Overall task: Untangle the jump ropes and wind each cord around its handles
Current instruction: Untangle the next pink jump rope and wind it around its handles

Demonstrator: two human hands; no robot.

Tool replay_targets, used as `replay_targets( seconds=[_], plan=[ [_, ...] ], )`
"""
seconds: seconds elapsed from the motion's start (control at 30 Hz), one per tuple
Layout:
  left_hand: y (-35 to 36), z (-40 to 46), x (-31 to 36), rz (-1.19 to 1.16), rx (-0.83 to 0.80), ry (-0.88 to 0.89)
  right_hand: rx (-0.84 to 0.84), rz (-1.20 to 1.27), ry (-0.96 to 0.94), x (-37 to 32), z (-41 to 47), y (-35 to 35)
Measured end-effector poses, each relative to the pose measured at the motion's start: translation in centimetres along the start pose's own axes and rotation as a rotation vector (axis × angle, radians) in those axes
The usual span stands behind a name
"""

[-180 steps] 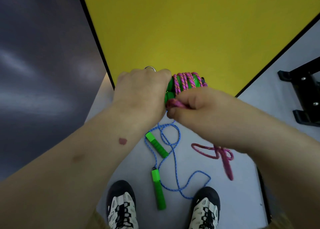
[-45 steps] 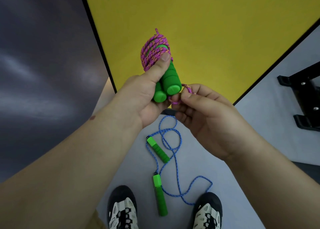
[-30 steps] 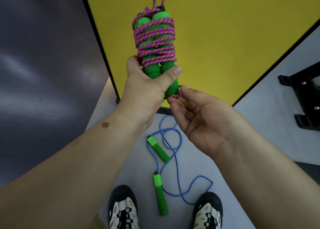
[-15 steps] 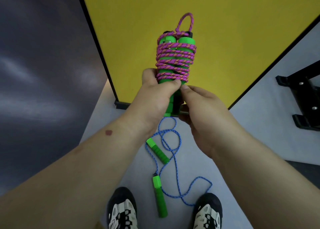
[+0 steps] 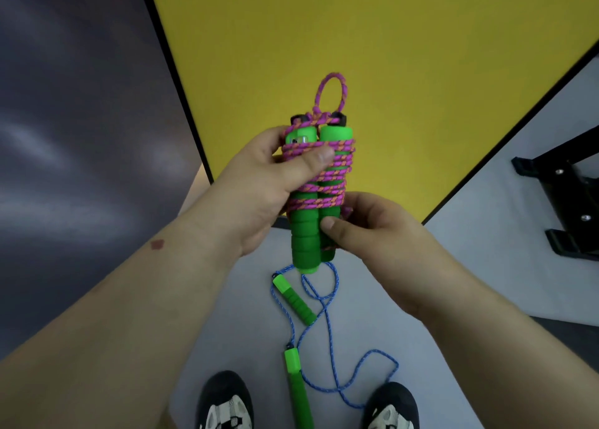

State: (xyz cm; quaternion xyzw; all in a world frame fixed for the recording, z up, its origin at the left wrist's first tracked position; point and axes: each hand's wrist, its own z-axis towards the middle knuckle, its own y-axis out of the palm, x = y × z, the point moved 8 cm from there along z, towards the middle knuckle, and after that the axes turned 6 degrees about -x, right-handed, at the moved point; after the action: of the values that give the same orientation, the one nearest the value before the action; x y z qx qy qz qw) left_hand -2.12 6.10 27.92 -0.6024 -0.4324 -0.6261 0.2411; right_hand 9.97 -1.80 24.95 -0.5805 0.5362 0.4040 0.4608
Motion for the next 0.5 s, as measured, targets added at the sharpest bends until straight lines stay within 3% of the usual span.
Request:
replay_targets(
  seconds=[0.13,0.33,0.43,0.5],
  plan=[
    [0.4,-0.1,-0.7,0.129,-0.084,0.003,0.213,0.051,-0.061,-3.4,0.5,-3.6],
    [1.2,-0.3,-0.8,0.391,-0.108,0.029,0.33,-0.196,-0.223,-7.9,0.4,-5.0],
    [1.2,-0.2,-0.3,0.441,-0.087,0.033,0.255,-0.121,-0.248,-8.7,0.9,-4.8],
    [1.5,0.1,0.6,0.316,-0.095,0.053,0.164,-0.093,-0.27,-9.4,1.3,-4.3]
  ],
)
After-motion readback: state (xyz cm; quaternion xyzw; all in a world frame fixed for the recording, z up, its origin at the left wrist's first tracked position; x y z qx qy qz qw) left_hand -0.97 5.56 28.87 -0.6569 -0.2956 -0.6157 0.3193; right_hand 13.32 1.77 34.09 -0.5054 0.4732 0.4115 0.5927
